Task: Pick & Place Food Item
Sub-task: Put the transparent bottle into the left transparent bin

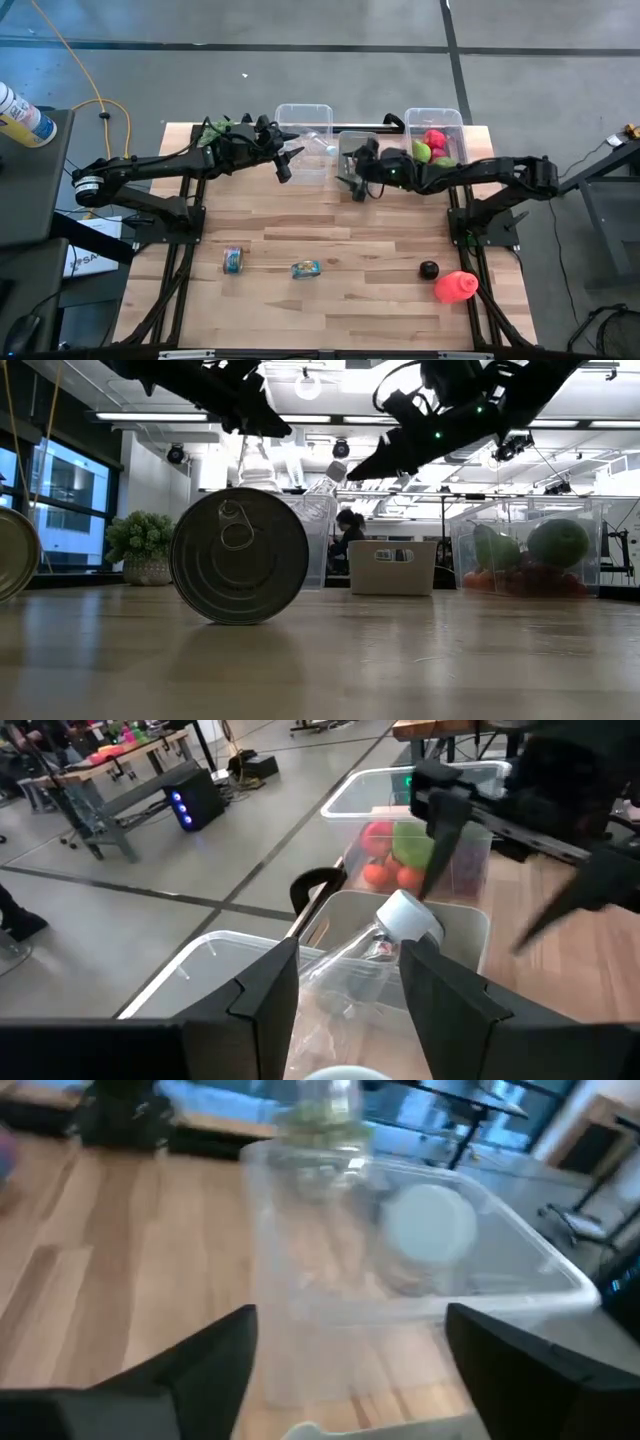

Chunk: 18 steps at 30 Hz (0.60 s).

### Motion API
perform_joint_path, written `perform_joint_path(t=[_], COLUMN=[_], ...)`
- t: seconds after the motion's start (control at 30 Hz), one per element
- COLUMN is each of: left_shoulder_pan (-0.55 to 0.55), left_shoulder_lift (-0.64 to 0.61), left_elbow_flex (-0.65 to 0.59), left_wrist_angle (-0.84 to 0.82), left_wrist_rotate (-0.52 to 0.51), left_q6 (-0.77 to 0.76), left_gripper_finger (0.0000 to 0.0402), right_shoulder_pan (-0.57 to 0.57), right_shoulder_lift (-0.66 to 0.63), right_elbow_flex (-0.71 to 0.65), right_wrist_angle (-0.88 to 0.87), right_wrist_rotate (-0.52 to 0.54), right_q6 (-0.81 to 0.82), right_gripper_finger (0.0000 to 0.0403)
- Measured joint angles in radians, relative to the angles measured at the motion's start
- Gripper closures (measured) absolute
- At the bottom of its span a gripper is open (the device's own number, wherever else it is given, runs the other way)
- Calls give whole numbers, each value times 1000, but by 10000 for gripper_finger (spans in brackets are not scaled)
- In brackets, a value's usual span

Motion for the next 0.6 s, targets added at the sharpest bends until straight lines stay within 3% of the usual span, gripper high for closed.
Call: perform_joint_path(t=[0.23, 0.47, 0.6], left_shoulder_pan=[-4, -66, -111], left_shoulder_lift=[0, 0, 0], left_elbow_flex=[0, 0, 1], left_wrist_angle=[0, 35, 71], left_wrist_rotate=[4, 23, 24], left_q6=[-46, -51, -14], left_gripper_finger=[236, 236, 236], right_shoulder_pan=[-6, -71, -83], right_shoulder_lift=[6, 13, 44], right_elbow_flex=[0, 0, 0], right_wrist_angle=[62, 74, 154], right_wrist_rotate=[148, -35, -40], right_q6=[-69, -63, -66], right_gripper_finger=[55, 64, 66])
